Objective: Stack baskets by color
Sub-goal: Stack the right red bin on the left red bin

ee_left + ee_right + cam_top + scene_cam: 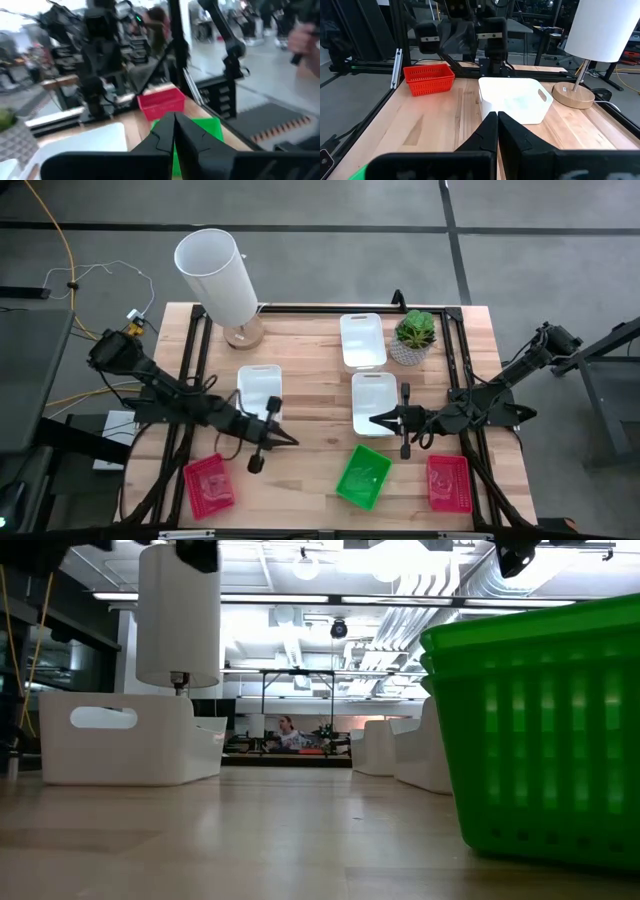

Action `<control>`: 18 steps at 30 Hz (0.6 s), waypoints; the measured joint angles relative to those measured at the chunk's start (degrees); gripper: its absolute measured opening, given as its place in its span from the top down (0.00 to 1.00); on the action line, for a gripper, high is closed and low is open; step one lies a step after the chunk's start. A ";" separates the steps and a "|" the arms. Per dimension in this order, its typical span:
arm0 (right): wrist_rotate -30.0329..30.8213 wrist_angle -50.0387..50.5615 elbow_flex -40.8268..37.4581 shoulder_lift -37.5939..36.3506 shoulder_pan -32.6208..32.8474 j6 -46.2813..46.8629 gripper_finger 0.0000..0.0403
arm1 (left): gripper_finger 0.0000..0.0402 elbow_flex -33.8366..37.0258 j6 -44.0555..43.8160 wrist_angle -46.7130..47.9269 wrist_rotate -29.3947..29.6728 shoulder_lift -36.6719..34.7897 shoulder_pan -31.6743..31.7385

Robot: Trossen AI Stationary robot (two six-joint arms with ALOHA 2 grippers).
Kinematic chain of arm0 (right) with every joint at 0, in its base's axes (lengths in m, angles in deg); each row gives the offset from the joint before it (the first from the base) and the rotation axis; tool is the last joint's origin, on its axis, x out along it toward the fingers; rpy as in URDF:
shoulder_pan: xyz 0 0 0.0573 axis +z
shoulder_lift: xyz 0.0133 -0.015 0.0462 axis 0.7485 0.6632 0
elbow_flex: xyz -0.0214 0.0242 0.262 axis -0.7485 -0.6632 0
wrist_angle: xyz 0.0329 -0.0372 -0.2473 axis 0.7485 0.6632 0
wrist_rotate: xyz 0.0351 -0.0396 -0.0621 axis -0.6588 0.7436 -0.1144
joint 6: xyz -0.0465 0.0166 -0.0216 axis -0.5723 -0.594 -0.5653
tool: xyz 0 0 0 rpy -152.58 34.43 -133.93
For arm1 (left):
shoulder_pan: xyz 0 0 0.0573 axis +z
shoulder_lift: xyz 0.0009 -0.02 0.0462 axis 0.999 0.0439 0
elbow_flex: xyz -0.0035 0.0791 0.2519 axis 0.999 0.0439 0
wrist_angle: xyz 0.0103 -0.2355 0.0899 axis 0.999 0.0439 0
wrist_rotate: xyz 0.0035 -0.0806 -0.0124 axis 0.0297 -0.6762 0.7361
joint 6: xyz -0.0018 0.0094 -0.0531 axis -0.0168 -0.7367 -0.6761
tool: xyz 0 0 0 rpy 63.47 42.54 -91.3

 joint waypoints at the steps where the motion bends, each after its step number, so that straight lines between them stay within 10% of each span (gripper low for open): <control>1: 0.00 -0.04 0.00 0.00 0.00 0.01 1.00 | 1.00 1.08 -0.40 -1.05 1.65 -0.80 -0.89; 12: 0.02 0.01 0.00 0.00 0.00 1.22 1.00 | 1.00 1.47 -4.22 14.12 29.25 -12.79 -16.56; 18: 0.02 -0.03 0.00 0.00 0.00 1.29 1.00 | 1.00 1.47 -4.24 13.44 31.00 -12.86 -17.64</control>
